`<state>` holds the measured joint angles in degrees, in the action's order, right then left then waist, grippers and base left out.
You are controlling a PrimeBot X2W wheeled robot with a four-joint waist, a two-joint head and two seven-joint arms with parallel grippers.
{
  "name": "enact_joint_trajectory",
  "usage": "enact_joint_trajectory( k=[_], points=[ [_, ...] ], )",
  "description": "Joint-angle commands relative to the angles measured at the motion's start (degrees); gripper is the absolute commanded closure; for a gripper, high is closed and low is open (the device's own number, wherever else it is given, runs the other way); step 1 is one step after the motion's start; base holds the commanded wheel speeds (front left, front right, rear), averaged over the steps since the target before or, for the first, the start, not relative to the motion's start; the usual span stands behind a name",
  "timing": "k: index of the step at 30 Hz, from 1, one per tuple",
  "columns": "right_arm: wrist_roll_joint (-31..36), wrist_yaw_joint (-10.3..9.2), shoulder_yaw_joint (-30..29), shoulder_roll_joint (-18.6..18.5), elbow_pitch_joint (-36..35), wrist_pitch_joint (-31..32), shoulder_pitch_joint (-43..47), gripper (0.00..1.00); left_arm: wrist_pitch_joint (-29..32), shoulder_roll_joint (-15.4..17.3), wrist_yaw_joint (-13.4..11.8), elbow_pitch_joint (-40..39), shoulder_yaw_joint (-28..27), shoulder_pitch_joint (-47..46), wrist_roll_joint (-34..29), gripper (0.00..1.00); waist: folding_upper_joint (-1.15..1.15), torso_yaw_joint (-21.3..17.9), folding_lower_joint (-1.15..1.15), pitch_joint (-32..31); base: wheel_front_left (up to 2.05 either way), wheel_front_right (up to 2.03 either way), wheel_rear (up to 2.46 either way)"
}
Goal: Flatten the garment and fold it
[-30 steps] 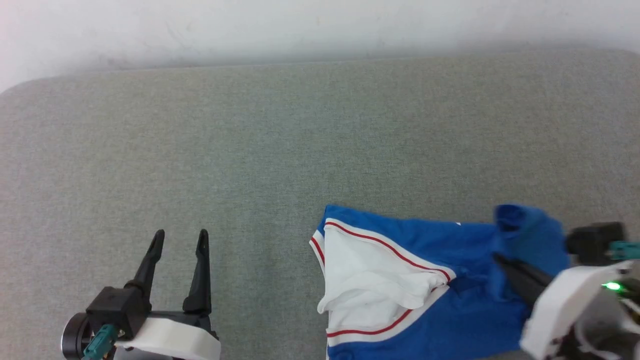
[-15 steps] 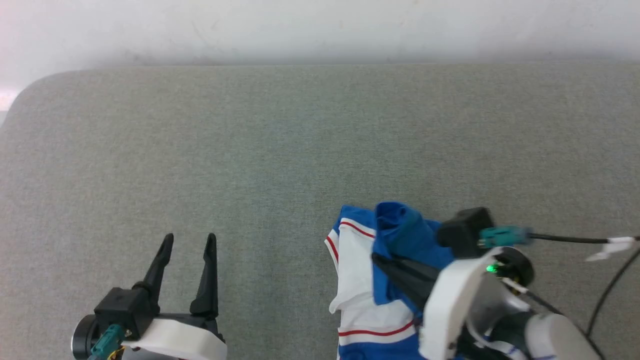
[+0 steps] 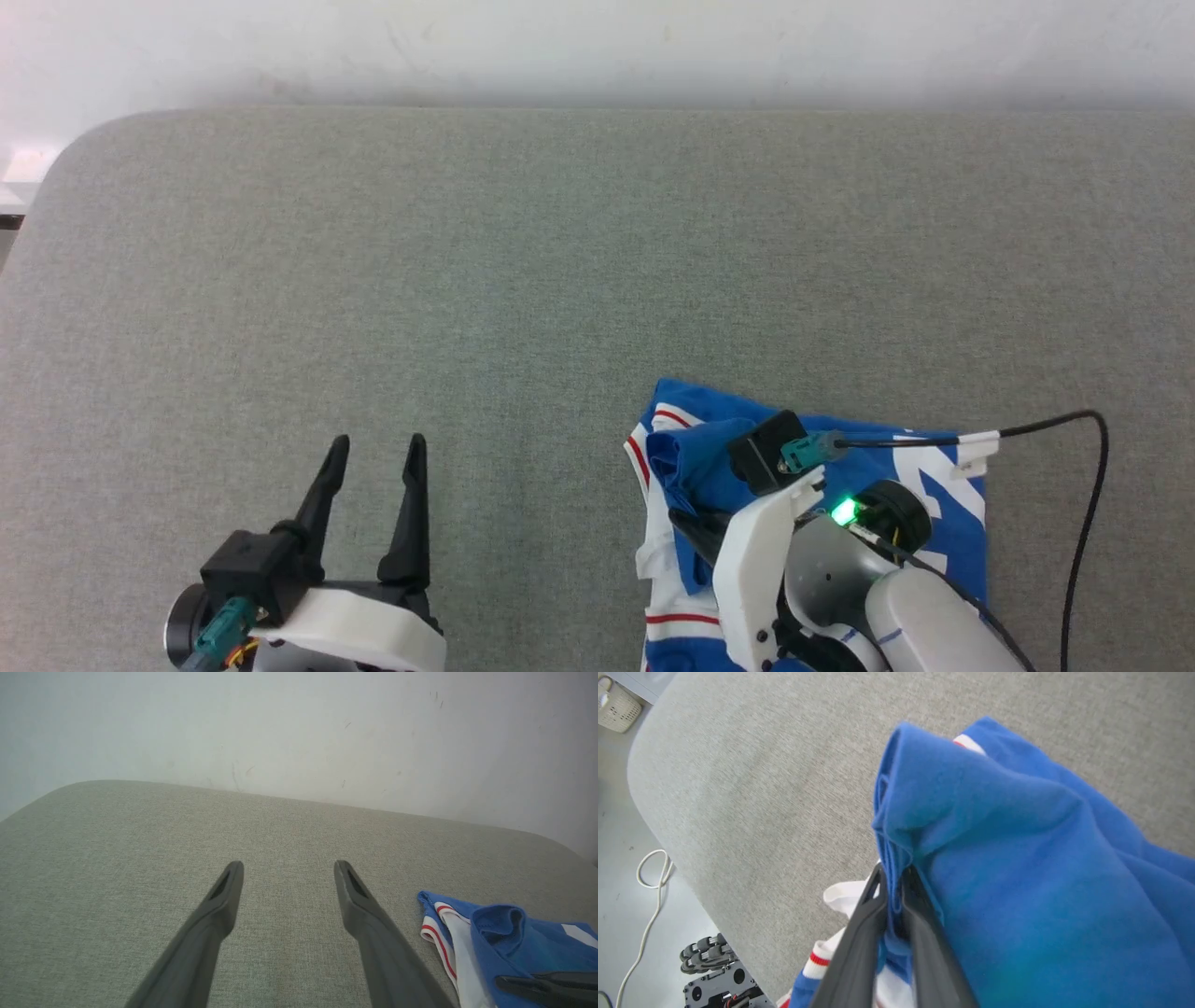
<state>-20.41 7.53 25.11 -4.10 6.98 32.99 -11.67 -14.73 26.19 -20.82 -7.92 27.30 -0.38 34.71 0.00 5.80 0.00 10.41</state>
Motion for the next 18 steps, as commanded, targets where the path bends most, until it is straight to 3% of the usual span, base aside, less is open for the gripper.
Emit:
enact_joint_trajectory(
  k=[1,2,5,9,15,18],
  points=[
    [0.7,-0.04,0.0,0.3,1.2,-0.6,-1.0,0.50,-0.3,-0.6,0.5,0.4,-0.2,-0.8,-0.4,0.00,0.00,0.0,0.00,0.1,0.00,0.00,0.00],
    [1.1,-0.04,0.0,0.5,2.1,-1.0,-1.3,0.00,-0.3,-0.8,0.7,0.6,-0.3,-0.8,-0.5,0.00,0.00,-0.1,0.00,0.1,0.00,0.00,0.00],
    [0.1,-0.04,-0.9,0.9,2.6,-2.4,-1.9,0.00,-0.3,-1.2,1.0,1.0,-0.8,-0.7,-0.8,0.00,0.00,-0.6,0.00,0.2,0.00,0.00,0.00],
    [-1.9,-0.04,-4.7,0.9,-2.2,-4.0,-1.3,0.00,-0.3,-1.1,1.4,1.3,-1.3,-0.6,-1.2,0.00,0.00,-1.5,0.00,0.2,0.00,0.00,0.00],
    [0.2,-0.04,-20.5,-4.2,-13.7,-3.7,6.5,0.00,-0.3,-0.9,1.1,0.6,-2.0,0.2,-1.8,0.00,0.00,-3.2,0.00,0.3,0.00,0.00,0.00],
    [1.0,-0.04,-28.9,-4.4,-17.7,-2.8,11.9,0.00,-0.3,-1.0,1.0,0.3,-2.1,0.6,-1.9,0.00,0.00,-4.2,0.00,0.8,0.00,0.00,0.00]
  ],
)
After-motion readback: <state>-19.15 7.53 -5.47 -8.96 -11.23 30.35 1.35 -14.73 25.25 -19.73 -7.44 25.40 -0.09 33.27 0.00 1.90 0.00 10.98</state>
